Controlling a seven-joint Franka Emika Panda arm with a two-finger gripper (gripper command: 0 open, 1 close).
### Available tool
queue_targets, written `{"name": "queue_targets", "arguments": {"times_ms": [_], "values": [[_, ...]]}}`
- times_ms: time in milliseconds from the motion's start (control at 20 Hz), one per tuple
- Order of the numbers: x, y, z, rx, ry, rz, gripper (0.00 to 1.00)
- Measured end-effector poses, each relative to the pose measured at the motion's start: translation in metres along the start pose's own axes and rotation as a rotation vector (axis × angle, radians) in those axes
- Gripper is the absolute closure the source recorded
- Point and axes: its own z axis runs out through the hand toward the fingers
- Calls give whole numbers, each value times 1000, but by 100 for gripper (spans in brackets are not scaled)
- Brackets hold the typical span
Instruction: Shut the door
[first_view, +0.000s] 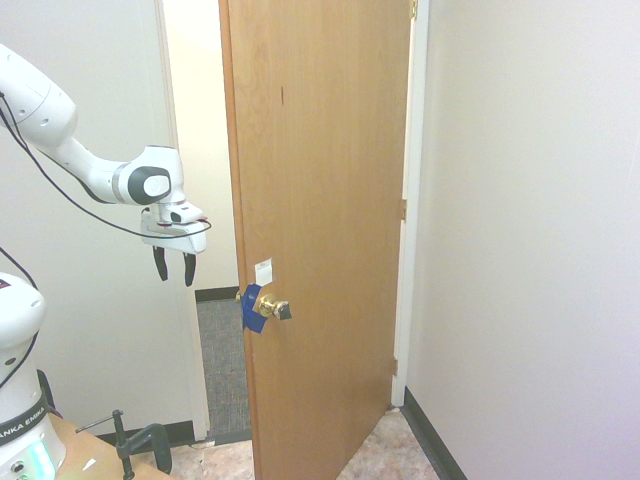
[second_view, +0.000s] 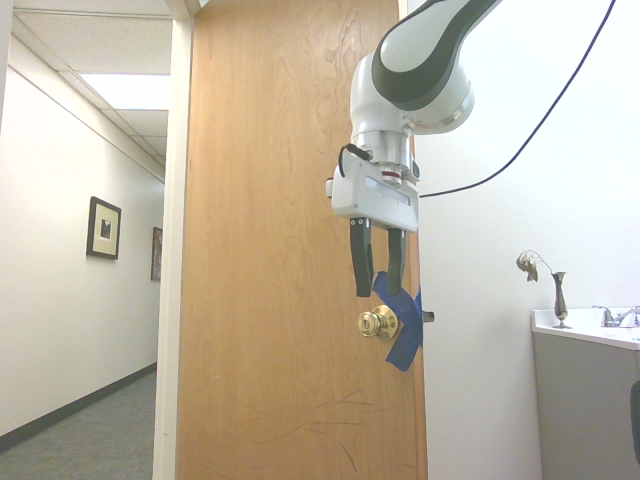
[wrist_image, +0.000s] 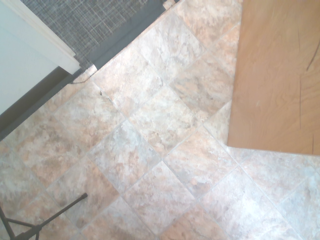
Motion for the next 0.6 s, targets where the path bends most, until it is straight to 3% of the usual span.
{"name": "queue_targets", "arguments": {"times_ms": [300, 600], "values": [[0, 5, -13, 33, 24, 27, 0], [10, 58, -48, 89, 72, 198, 0]]}}
